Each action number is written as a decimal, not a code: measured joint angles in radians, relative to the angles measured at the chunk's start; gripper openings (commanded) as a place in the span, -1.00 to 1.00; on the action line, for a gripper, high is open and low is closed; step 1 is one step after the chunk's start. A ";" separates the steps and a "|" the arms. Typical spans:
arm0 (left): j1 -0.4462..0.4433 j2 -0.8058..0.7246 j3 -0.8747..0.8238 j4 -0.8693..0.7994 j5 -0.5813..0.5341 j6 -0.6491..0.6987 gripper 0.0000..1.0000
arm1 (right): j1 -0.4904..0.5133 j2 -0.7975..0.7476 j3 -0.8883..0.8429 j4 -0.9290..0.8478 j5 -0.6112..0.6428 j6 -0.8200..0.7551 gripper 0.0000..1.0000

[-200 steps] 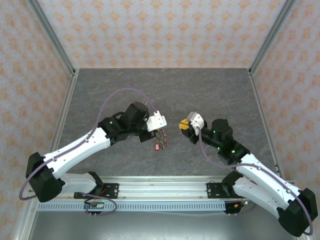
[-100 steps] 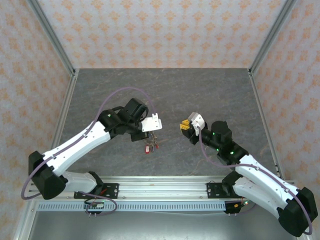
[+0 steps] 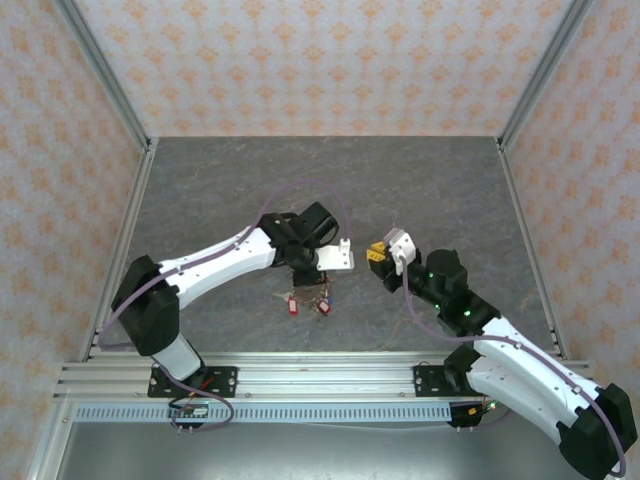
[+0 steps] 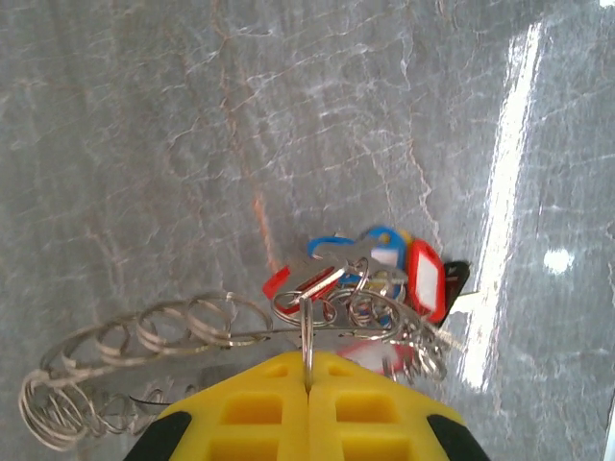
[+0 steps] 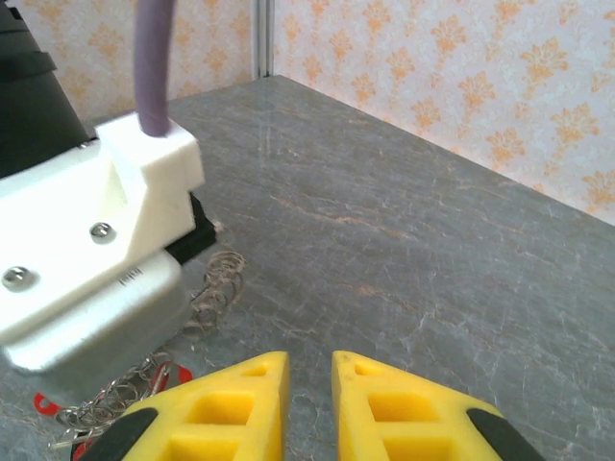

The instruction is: Put the keys on the keyring

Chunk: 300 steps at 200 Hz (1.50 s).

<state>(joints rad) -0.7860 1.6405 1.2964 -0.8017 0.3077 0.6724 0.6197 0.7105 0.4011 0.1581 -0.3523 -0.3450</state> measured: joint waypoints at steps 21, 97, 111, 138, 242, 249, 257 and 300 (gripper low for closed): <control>-0.006 0.038 0.005 0.027 0.011 -0.029 -1.00 | 0.000 -0.013 -0.021 -0.001 0.025 0.013 -0.62; -0.006 0.152 0.005 0.169 0.089 -0.212 -1.00 | 0.000 -0.081 -0.084 0.000 0.172 0.058 -0.58; -0.008 0.170 0.005 0.193 0.109 -0.241 -0.91 | 0.000 -0.095 -0.088 0.000 0.202 0.059 -0.58; -0.013 0.189 0.005 0.235 0.152 -0.282 -0.71 | 0.000 -0.111 -0.089 0.000 0.249 0.071 -0.50; 0.008 -0.034 -0.193 0.470 0.158 -0.418 -0.65 | 0.000 -0.113 -0.089 0.005 0.439 0.082 -0.17; 0.023 -0.088 -0.225 0.509 0.148 -0.438 -0.63 | 0.000 -0.113 -0.090 0.011 0.465 0.072 -0.14; 0.045 -0.149 -0.262 0.555 0.133 -0.461 -0.62 | -0.002 -0.113 -0.091 0.019 0.494 0.060 -0.13; 0.189 -0.413 -0.437 0.740 -0.013 -0.568 -0.39 | -0.092 -0.070 -0.109 0.083 0.601 0.035 0.01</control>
<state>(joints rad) -0.5972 1.2274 0.8593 -0.0616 0.2943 0.1047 0.5274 0.6407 0.2920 0.2409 0.2489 -0.3099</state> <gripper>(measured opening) 0.277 0.493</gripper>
